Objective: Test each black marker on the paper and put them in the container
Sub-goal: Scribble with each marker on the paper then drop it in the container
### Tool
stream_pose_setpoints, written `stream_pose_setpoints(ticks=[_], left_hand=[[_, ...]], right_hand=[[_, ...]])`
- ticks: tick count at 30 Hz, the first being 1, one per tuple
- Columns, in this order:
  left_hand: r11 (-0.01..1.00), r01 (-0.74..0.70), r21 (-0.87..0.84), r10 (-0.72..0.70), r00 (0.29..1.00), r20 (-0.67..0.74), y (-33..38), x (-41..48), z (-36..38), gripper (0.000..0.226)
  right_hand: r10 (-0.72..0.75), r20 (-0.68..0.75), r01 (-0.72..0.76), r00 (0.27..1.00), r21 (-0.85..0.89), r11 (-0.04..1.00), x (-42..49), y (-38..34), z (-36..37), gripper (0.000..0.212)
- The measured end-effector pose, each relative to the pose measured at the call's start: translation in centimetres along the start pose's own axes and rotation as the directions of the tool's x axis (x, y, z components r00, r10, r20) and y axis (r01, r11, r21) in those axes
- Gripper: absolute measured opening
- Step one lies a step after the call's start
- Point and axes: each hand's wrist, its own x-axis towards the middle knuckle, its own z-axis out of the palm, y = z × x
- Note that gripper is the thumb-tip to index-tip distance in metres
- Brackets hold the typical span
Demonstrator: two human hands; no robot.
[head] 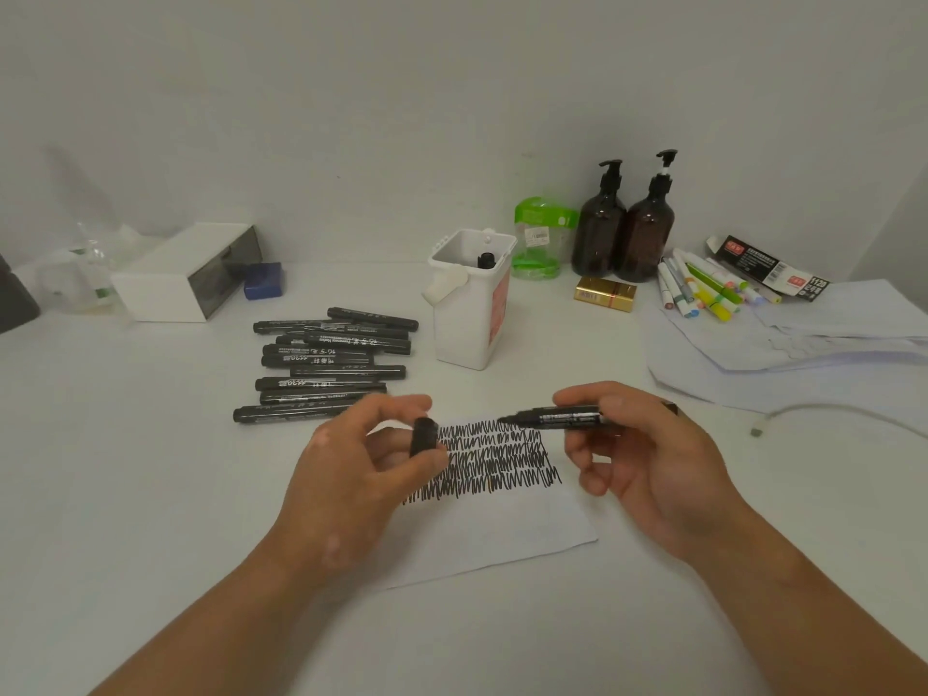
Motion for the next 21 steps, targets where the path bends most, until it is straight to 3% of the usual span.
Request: stream_pose_setpoints(ticks=[3, 7, 13, 16, 18, 21], left_hand=[[1.0, -0.006, 0.021, 0.005, 1.0, 0.021, 0.1, 0.2, -0.3, 0.028], [1.0, -0.031, 0.0, 0.031, 0.997, 0.077, 0.1, 0.0, -0.1, 0.024], [0.996, -0.088, -0.015, 0.09, 0.98, 0.175, 0.2, -0.3, 0.4, 0.018], [0.99, -0.139, 0.037, 0.128, 0.967, 0.222, 0.2, -0.6, 0.5, 0.015], [0.99, -0.139, -0.001, 0.136, 0.963, 0.235, 0.2, -0.8, 0.8, 0.02], [0.986, -0.059, -0.156, 0.089, 0.977, 0.192, 0.4, -1.0, 1.5, 0.027]], right_hand=[[-0.013, -0.046, 0.013, 0.999, -0.015, 1.0, -0.1, -0.3, 0.3, 0.013], [-0.074, -0.078, 0.067, 0.994, -0.081, 0.994, -0.3, -0.5, 0.6, 0.011], [-0.079, -0.009, 0.076, 0.997, -0.155, 0.985, -0.7, -0.2, 1.4, 0.021], [-0.06, 0.043, 0.069, 0.997, -0.223, 0.972, -0.8, 0.3, 2.1, 0.014], [-0.065, 0.055, 0.078, 0.996, -0.27, 0.96, -0.9, 0.6, 2.6, 0.008], [-0.072, 0.077, 0.094, 0.994, -0.332, 0.939, -1.2, 0.8, 3.5, 0.015]])
